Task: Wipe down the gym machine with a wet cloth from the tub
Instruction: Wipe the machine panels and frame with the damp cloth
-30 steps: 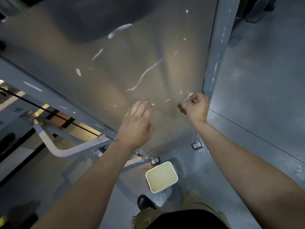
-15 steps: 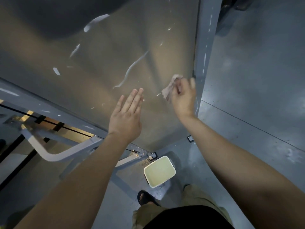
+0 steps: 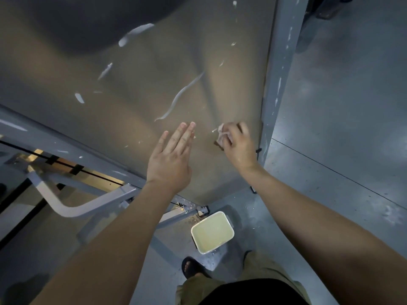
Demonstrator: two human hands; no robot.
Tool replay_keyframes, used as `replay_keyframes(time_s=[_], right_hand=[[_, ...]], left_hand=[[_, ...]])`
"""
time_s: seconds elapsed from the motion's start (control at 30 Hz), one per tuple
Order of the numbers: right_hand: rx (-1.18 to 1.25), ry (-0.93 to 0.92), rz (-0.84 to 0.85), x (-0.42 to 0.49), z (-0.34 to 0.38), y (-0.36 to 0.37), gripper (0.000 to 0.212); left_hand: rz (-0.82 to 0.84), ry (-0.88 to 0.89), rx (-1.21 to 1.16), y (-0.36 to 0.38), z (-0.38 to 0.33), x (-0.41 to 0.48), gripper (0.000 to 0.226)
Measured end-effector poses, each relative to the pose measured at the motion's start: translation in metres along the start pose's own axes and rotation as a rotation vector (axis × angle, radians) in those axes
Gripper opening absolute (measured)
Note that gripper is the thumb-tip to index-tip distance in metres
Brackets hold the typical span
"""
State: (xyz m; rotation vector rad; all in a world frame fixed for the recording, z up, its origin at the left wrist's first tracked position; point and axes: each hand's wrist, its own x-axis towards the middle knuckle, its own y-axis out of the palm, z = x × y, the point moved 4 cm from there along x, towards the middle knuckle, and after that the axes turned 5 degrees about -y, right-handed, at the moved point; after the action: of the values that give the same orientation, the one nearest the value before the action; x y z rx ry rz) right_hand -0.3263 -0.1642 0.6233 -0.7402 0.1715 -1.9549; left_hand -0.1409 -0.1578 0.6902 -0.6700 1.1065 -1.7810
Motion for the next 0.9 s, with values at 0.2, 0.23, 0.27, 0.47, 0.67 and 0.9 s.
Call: replay_keyframes(time_s=[0.2,0.23,0.27,0.47,0.67,0.9], right_hand=[[0.065,0.092,-0.305,0.020,0.009,-0.025,0.021],[0.058,0.057,-0.287,0.021,0.011,-0.022,0.029],[0.028,0.013,-0.231,0.019,0.010,-0.015,0.037],[-0.061,-0.167,-0.047,0.025,0.004,-0.028,0.030],[-0.065,-0.135,-0.258,0.059,0.028,-0.052,0.035],[-0.251,-0.203,0.096,0.038,0.018,-0.044,0.026]], left_hand=[[0.014,0.015,0.011,0.002,0.000,-0.001,0.085],[0.010,0.014,0.005,0.002,0.000,-0.001,0.084],[0.009,0.016,-0.002,0.002,0.001,0.000,0.084],[0.004,0.019,-0.013,0.002,0.002,0.000,0.086],[0.026,0.008,0.015,0.004,0.000,0.001,0.086],[0.029,0.012,-0.017,0.005,0.001,0.002,0.088]])
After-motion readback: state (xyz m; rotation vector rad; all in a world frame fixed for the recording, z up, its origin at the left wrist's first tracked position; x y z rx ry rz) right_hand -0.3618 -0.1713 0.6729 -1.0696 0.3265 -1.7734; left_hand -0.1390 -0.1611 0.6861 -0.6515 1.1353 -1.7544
